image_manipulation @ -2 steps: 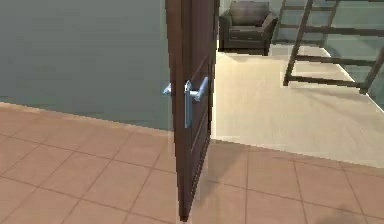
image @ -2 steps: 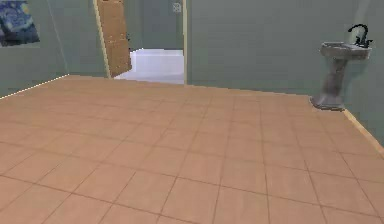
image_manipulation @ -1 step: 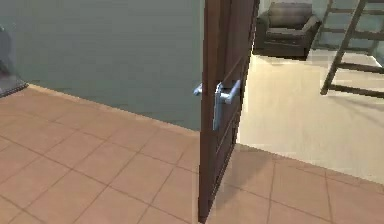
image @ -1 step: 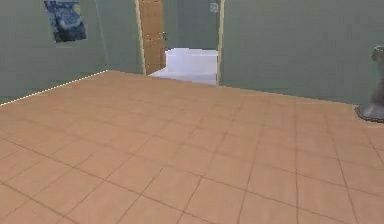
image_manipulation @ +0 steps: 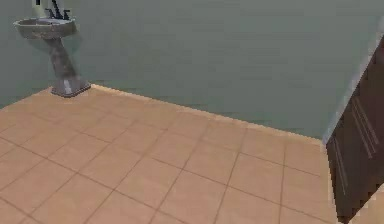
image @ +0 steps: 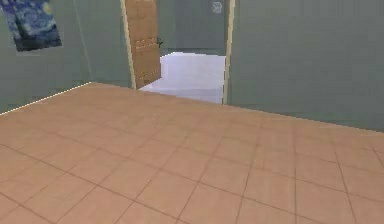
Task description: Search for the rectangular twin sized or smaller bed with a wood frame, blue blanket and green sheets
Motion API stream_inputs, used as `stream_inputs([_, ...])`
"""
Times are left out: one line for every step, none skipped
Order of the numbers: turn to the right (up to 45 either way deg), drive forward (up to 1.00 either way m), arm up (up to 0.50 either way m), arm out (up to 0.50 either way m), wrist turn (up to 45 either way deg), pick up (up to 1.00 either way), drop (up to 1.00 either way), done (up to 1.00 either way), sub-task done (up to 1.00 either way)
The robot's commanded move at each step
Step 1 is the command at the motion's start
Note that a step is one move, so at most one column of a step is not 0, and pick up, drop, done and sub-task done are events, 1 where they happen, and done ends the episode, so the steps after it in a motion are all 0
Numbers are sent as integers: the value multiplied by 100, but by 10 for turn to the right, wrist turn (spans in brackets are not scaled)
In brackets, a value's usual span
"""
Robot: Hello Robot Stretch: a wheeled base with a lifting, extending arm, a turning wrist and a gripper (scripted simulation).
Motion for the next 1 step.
stream_inputs([0, 100, 0, 0, 0, 0, 0, 0, 0])
